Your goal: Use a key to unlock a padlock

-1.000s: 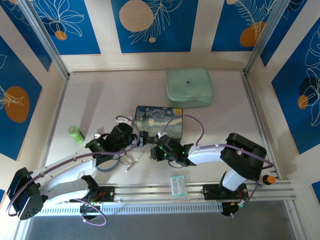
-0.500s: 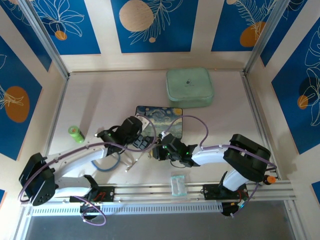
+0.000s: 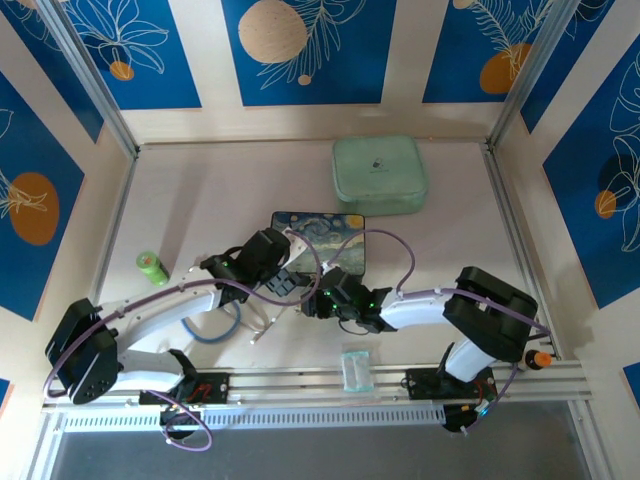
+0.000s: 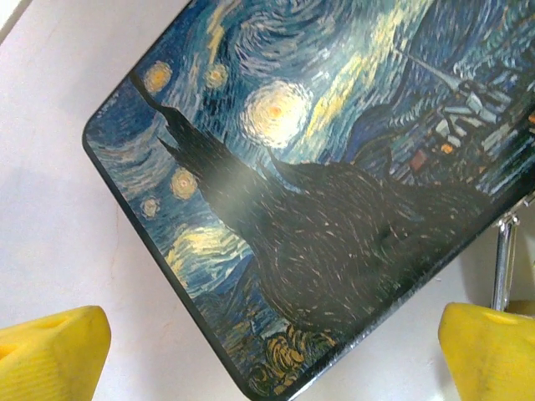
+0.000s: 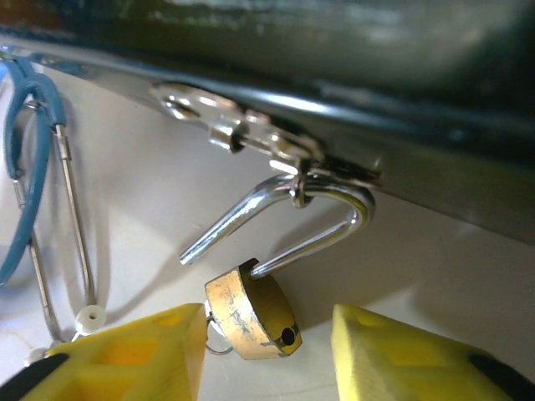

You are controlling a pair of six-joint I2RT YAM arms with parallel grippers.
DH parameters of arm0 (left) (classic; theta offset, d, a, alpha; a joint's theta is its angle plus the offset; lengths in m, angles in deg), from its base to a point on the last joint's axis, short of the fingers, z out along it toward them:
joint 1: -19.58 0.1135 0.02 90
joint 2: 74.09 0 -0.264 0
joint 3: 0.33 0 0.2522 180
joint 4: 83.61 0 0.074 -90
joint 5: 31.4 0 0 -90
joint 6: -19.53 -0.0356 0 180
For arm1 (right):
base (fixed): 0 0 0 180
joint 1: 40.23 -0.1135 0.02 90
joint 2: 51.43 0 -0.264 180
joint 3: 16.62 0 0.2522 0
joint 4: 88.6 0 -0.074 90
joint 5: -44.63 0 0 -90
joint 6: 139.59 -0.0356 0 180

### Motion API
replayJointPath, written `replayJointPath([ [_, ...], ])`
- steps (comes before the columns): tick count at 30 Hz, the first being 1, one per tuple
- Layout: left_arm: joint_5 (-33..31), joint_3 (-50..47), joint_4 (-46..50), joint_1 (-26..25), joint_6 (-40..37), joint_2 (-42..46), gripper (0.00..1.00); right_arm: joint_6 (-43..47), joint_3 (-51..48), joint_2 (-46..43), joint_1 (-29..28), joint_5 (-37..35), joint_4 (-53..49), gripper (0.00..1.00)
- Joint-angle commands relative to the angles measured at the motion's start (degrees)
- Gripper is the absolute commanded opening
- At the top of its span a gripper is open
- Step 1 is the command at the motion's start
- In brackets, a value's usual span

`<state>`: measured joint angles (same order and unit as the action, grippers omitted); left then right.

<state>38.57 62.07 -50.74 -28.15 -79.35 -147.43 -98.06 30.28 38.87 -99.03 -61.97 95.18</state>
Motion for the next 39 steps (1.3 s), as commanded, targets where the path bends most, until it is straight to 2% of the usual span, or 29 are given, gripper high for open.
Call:
replayJointPath([
  [1, -2.2, -0.6, -3.1, 0.5, 2.0, 2.6, 1.0, -1.5, 2.0, 4.7, -1.6, -0.9, -9.8, 0.49],
  [5, -1.4, -0.1, -2.2, 0.6, 3.0, 2.1, 1.0, -2.2, 7.5, 7.6, -3.5, -5.8, -18.0, 0.52],
  [9, -2.8, -0.1, -2.1, 0.5, 3.3, 0.3, 1.0, -4.1, 8.6, 8.0, -4.6, -8.3, -21.4, 0.46],
  [15, -4.1, 1.5, -0.9, 0.6, 2.9, -1.4, 1.0, -5.2, 4.3, 7.4, -3.8, -3.7, -15.3, 0.33],
  [21, -2.7, 2.7, 0.3, 0.5, 2.9, -1.7, 1.0, -6.3, 0.6, 4.8, -2.4, -2.2, -12.8, 0.27],
  [27, 1.3, 5.4, 3.7, 0.3, -2.8, -3.2, 1.0, -7.2, -3.8, 2.4, -0.3, 2.3, -9.6, 0.2],
  [32, 0.5, 8.0, 6.5, -0.4, -6.7, -6.2, 1.0, -8.0, -8.1, 1.4, 2.8, 5.6, -4.7, 0.13],
  [39, 2.6, 9.2, 8.0, -1.2, -10.8, -8.8, 1.0, -7.5, -9.0, 0.1, 3.4, 6.2, -4.5, 0.09],
])
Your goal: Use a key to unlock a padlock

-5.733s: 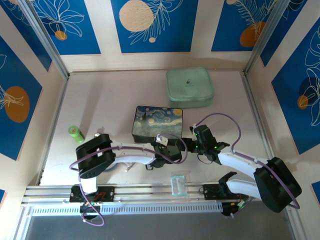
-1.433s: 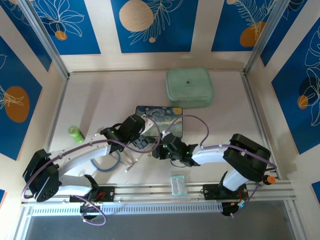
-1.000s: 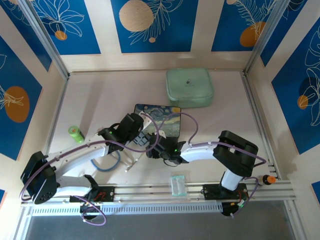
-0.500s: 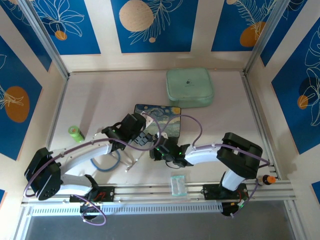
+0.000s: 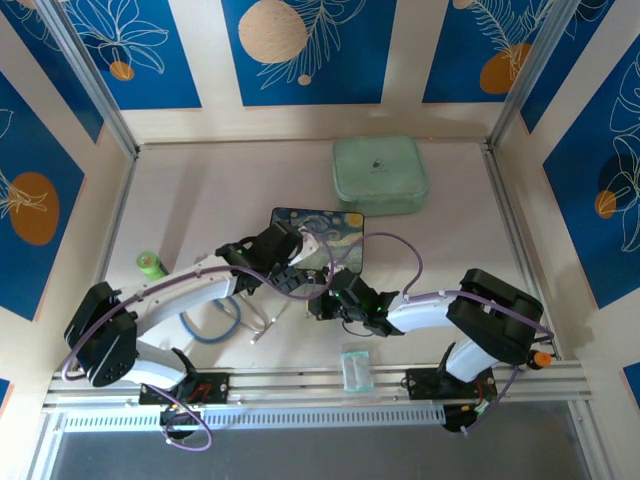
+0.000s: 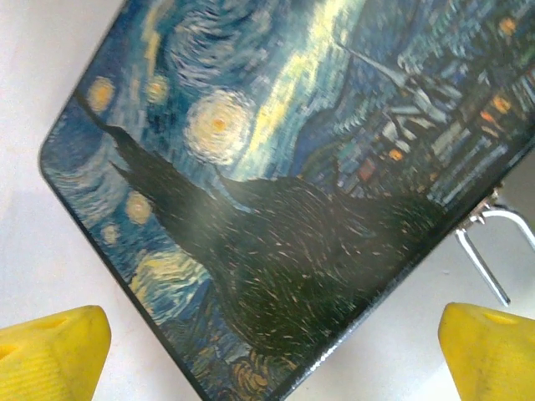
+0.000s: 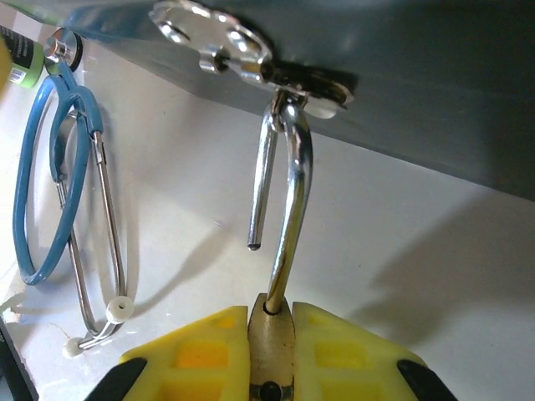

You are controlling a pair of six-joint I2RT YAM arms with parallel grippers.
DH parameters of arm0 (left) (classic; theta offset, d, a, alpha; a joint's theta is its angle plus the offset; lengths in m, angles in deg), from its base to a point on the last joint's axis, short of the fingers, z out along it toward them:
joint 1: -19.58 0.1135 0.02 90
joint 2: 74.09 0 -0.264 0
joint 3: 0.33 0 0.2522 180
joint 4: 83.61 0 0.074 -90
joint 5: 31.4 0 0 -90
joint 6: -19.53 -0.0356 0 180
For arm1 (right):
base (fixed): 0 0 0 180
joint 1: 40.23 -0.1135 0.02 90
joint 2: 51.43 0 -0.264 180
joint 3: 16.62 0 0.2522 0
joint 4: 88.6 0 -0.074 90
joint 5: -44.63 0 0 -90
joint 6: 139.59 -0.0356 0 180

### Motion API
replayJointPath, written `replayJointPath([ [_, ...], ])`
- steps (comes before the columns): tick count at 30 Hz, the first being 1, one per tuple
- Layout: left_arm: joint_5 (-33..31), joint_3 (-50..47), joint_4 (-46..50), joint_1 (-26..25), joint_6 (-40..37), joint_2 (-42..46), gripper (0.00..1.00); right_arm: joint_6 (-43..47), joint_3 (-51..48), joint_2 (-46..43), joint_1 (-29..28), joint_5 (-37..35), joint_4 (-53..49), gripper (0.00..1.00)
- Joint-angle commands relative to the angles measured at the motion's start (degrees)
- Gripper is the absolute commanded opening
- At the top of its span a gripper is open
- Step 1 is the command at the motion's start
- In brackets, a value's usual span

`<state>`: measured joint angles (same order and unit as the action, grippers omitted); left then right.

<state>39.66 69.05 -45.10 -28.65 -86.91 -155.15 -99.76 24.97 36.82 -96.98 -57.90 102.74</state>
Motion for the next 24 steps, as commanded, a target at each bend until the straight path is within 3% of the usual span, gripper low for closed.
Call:
replayJointPath([
  [1, 1.5, 2.1, 2.1, -1.0, -4.1, -1.4, 1.0, -5.7, -3.8, 1.9, 1.3, 2.2, -12.3, 0.09],
  [9, -1.3, 2.7, 1.4, -2.4, -7.6, -7.4, 0.96, -6.3, -6.6, 0.3, 3.0, 4.5, -9.2, 0.05],
  [11, -2.6, 2.8, 1.3, -2.6, -7.0, -9.2, 0.9, -7.5, -8.3, 1.2, 4.5, 6.8, -4.7, 0.04],
  [13, -3.3, 3.3, 2.1, -2.9, -6.1, -10.5, 0.78, -8.8, -9.7, 2.4, 5.3, 8.5, -0.3, 0.04],
  [15, -3.1, 3.2, 2.1, -3.3, -5.5, -11.1, 0.75, -9.5, -10.2, 3.1, 5.4, 8.4, 1.3, 0.04],
  [17, -2.2, 3.5, 3.0, -3.5, -4.8, -11.9, 0.62, -10.3, -10.2, 3.3, 5.6, 7.8, 1.4, 0.03],
  [22, -0.1, 3.9, 5.5, -4.9, -3.5, -12.2, 0.54, -12.5, -11.8, 4.0, 6.2, 7.6, 5.0, 0.01],
  [24, 1.1, 4.1, 6.3, -5.1, -2.8, -12.2, 0.43, -13.1, -12.2, 5.2, 6.2, 7.4, 6.9, 0.0],
])
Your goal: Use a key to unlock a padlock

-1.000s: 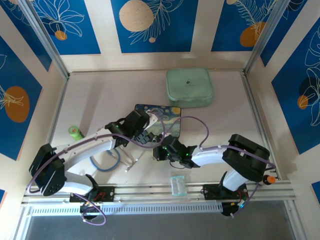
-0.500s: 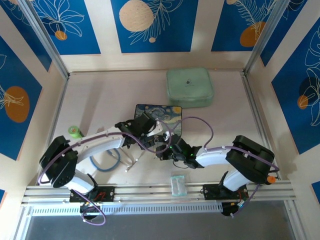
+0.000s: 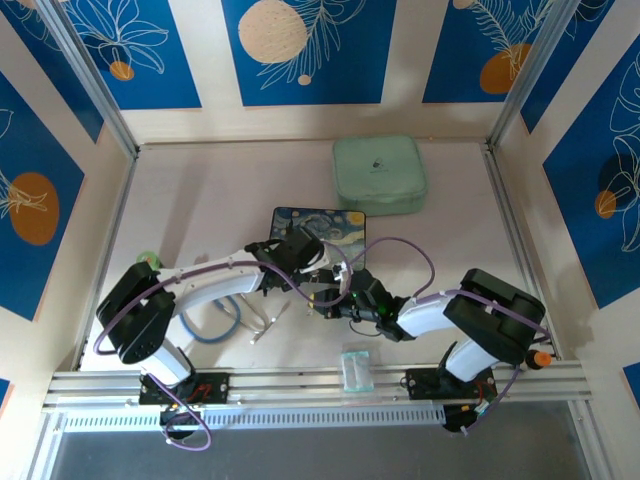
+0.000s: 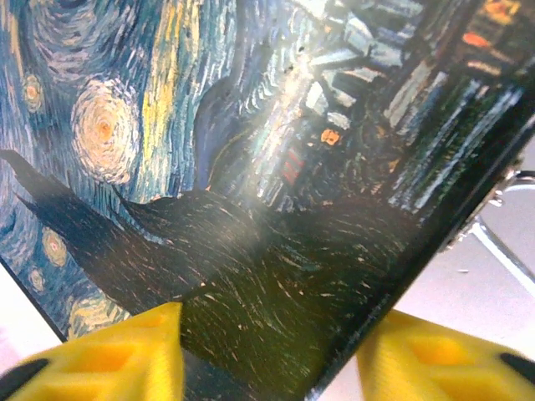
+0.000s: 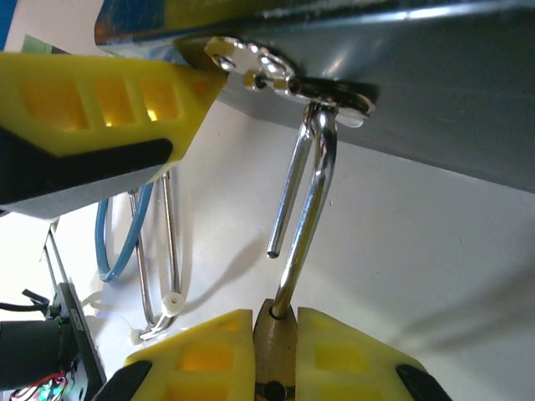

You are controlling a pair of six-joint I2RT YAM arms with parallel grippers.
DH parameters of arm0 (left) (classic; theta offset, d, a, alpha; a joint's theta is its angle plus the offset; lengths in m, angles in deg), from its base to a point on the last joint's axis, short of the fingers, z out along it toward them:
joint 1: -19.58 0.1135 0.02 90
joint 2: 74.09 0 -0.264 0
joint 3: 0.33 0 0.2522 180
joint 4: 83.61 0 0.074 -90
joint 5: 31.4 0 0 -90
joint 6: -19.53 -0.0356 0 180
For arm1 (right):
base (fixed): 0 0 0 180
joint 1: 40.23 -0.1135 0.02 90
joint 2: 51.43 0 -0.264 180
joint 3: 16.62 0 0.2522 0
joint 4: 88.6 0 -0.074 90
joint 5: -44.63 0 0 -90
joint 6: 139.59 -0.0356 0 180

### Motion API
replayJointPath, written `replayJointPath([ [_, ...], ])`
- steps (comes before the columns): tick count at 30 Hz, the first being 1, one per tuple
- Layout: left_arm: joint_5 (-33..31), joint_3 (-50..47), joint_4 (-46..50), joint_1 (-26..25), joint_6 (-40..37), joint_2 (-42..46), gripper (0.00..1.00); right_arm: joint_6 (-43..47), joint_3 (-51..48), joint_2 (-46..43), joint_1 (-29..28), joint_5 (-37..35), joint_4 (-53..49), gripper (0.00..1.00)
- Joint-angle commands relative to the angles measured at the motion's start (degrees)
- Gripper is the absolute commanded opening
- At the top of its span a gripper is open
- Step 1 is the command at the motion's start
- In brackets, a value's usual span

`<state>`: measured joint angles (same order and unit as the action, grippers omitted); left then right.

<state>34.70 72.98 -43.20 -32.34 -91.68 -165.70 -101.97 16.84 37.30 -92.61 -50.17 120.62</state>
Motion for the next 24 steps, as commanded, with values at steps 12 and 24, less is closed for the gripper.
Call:
replayJointPath([
  [12, 10.4, 0.3, 6.8, -3.9, 6.7, -3.3, 0.35, -19.7, -6.1, 14.2, 0.1, -6.7, 5.6, 0.0],
  [24, 15.6, 2.0, 12.5, -4.7, 10.9, -2.6, 0.24, -27.2, -8.0, 17.5, -2.7, -16.1, 11.7, 0.0],
])
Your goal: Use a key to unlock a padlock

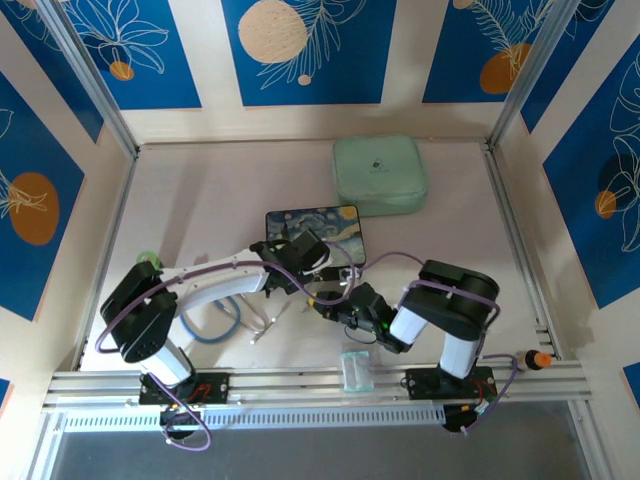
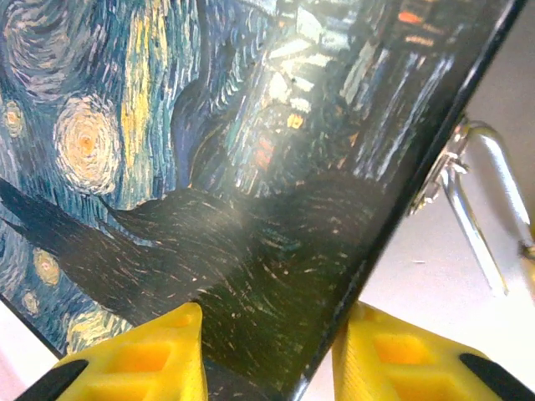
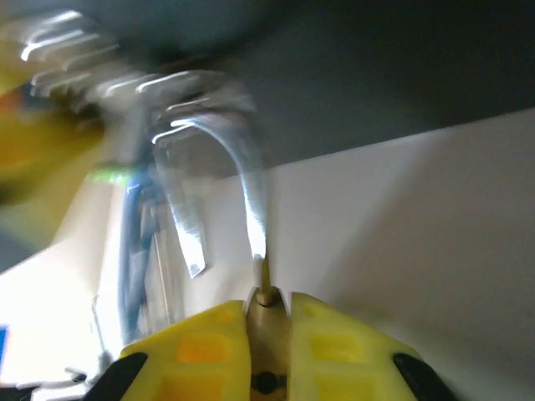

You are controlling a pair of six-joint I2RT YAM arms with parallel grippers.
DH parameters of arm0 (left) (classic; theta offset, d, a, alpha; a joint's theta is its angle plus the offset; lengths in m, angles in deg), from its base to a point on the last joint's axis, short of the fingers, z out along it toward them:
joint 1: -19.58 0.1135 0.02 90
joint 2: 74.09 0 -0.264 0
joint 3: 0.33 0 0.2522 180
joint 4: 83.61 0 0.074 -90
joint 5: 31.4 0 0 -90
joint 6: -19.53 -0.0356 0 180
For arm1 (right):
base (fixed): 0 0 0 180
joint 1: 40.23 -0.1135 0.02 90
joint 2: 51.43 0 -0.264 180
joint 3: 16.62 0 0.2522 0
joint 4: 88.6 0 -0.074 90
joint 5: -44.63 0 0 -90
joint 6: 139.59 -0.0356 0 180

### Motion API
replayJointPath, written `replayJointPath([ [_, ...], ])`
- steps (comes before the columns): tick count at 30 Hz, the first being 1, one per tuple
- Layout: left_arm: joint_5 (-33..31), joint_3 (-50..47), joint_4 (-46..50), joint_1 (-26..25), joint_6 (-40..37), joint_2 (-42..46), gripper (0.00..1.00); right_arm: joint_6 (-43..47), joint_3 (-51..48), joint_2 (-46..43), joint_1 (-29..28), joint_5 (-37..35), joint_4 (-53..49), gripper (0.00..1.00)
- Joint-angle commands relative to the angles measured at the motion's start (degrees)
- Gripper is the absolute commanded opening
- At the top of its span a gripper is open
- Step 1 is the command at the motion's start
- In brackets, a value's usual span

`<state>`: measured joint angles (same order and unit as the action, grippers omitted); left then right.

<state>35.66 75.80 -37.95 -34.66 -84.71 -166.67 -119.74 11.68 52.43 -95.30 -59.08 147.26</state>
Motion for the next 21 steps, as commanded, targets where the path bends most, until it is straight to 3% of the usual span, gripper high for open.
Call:
replayJointPath([
  [1, 14.8, -0.8, 7.7, -2.4, 4.3, -1.6, 0.23, -10.4, -3.4, 2.0, -0.1, -8.1, -15.8, 0.0],
  [12, 12.8, -2.1, 7.6, -3.1, 4.0, -1.6, 0.24, -6.8, -3.9, 0.6, 1.3, -6.7, -14.4, 0.0],
  [21, 10.8, -2.6, 7.5, -3.8, 4.7, -3.5, 0.24, -4.2, -2.0, -8.4, 4.2, -5.1, -22.0, 0.0],
])
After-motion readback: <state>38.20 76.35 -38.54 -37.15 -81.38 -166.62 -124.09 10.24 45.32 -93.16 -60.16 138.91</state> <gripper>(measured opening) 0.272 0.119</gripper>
